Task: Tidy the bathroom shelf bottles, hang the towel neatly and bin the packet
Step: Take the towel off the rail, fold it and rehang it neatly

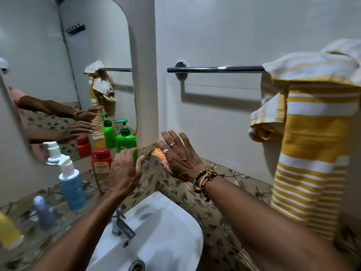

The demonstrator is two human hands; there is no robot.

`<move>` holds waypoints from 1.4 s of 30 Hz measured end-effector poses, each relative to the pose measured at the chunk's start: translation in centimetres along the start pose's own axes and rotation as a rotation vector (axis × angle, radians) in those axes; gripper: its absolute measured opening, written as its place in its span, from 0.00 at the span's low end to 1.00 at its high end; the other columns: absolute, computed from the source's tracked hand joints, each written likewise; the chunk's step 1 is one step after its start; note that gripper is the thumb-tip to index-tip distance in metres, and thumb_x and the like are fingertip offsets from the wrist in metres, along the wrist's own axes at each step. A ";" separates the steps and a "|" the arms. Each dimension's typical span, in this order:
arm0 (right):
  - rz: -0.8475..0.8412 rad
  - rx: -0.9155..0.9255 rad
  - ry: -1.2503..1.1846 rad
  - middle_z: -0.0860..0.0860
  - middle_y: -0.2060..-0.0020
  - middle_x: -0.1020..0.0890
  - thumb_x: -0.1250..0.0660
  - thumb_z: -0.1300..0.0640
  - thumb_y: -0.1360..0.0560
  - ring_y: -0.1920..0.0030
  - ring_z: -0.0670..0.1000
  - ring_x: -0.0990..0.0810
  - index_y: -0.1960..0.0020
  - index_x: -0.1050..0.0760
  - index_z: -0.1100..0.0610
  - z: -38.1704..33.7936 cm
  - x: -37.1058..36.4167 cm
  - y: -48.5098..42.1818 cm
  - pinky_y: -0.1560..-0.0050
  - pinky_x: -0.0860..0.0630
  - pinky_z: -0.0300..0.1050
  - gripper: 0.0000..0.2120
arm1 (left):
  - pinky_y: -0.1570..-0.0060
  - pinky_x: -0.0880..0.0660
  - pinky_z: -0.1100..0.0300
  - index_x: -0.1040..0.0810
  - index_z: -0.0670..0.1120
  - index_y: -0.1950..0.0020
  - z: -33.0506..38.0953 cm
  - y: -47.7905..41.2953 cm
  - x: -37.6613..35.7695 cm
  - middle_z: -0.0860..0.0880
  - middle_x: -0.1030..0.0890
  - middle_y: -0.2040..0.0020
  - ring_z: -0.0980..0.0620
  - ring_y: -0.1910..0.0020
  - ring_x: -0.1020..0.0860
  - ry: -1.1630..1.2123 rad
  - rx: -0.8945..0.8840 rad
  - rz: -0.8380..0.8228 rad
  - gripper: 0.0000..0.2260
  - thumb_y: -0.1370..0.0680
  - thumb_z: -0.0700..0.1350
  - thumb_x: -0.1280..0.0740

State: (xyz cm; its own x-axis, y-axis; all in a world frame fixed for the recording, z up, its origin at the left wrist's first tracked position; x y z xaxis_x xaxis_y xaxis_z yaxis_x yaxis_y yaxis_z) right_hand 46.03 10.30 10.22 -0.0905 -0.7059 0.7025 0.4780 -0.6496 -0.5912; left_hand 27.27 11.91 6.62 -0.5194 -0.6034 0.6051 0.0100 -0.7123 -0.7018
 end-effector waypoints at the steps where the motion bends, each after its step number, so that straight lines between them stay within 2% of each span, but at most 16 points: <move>1: -0.001 -0.003 0.025 0.59 0.26 0.34 0.34 0.43 0.27 0.26 0.61 0.37 0.29 0.31 0.56 0.1 0.4 0.2 0.27 0.41 0.61 0.30 | 0.47 0.28 0.45 0.22 0.39 0.41 0.1 0.0 -0.2 0.38 0.21 0.47 0.38 0.48 0.24 0.005 -0.010 -0.014 0.13 0.22 0.45 0.32; 5: -0.039 -0.010 0.080 0.60 0.25 0.37 0.40 0.45 0.23 0.25 0.61 0.39 0.28 0.33 0.57 0.9 1.8 1.0 0.27 0.45 0.61 0.27 | 0.45 0.29 0.46 0.22 0.39 0.40 1.1 0.2 -1.1 0.37 0.22 0.46 0.37 0.46 0.25 0.056 -0.031 -0.035 0.15 0.22 0.46 0.32; 9: -0.032 0.019 0.155 0.59 0.26 0.34 0.39 0.50 0.23 0.26 0.62 0.36 0.29 0.30 0.57 1.6 3.0 1.7 0.28 0.41 0.62 0.24 | 0.45 0.29 0.43 0.23 0.39 0.39 2.1 0.5 -1.1 0.37 0.22 0.45 0.37 0.45 0.25 0.074 -0.040 -0.026 0.16 0.24 0.46 0.30; 15: -0.065 0.022 0.182 0.60 0.24 0.39 0.40 0.52 0.22 0.24 0.62 0.42 0.26 0.35 0.57 2.9 4.8 2.0 0.25 0.47 0.62 0.25 | 0.48 0.29 0.43 0.24 0.40 0.38 4.0 -0.2 0.0 0.38 0.22 0.46 0.37 0.45 0.25 0.042 -0.092 -0.007 0.18 0.24 0.49 0.30; 23: -0.004 0.016 0.183 0.60 0.24 0.39 0.42 0.54 0.22 0.24 0.61 0.42 0.26 0.37 0.58 5.6 7.4 3.5 0.25 0.47 0.61 0.25 | 0.46 0.28 0.44 0.25 0.40 0.36 8.0 -1.2 1.2 0.39 0.21 0.45 0.39 0.45 0.24 0.087 -0.108 -0.007 0.18 0.22 0.49 0.32; 33: 0.049 0.031 0.212 0.60 0.26 0.36 0.39 0.51 0.24 0.26 0.61 0.38 0.27 0.36 0.58 9.3 9.7 7.7 0.27 0.44 0.61 0.27 | 0.41 0.28 0.44 0.28 0.40 0.34 14.0 1.2 -0.1 0.38 0.23 0.40 0.40 0.40 0.26 0.115 -0.078 -0.051 0.21 0.21 0.51 0.34; 37: 0.056 0.045 0.214 0.60 0.26 0.36 0.43 0.53 0.23 0.26 0.61 0.38 0.27 0.35 0.58 9.8 10.4 9.1 0.27 0.44 0.61 0.25 | 0.43 0.29 0.45 0.27 0.41 0.34 15.5 2.4 -0.1 0.38 0.23 0.41 0.39 0.42 0.26 0.121 -0.061 -0.048 0.21 0.22 0.51 0.33; 42: 0.050 0.043 0.212 0.60 0.26 0.36 0.42 0.52 0.23 0.26 0.62 0.38 0.27 0.35 0.58 10.1 11.2 10.7 0.27 0.44 0.61 0.25 | 0.42 0.28 0.46 0.28 0.41 0.33 16.6 3.0 0.8 0.39 0.23 0.39 0.40 0.41 0.27 0.118 -0.070 -0.059 0.21 0.22 0.52 0.34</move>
State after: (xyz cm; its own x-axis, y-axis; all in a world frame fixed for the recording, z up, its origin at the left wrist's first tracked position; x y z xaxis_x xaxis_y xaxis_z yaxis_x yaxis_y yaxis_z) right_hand 58.94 -1.77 15.74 -0.2450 -0.7835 0.5711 0.5231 -0.6028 -0.6025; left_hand 41.07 3.34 11.21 -0.6139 -0.5124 0.6005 -0.0810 -0.7158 -0.6936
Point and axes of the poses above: each hand's wrist, its own y-axis away from the middle knuckle, its own x-axis out of the back of the hand, z = x × y, the point moved 1 cm from there along -y, towards the middle knuckle
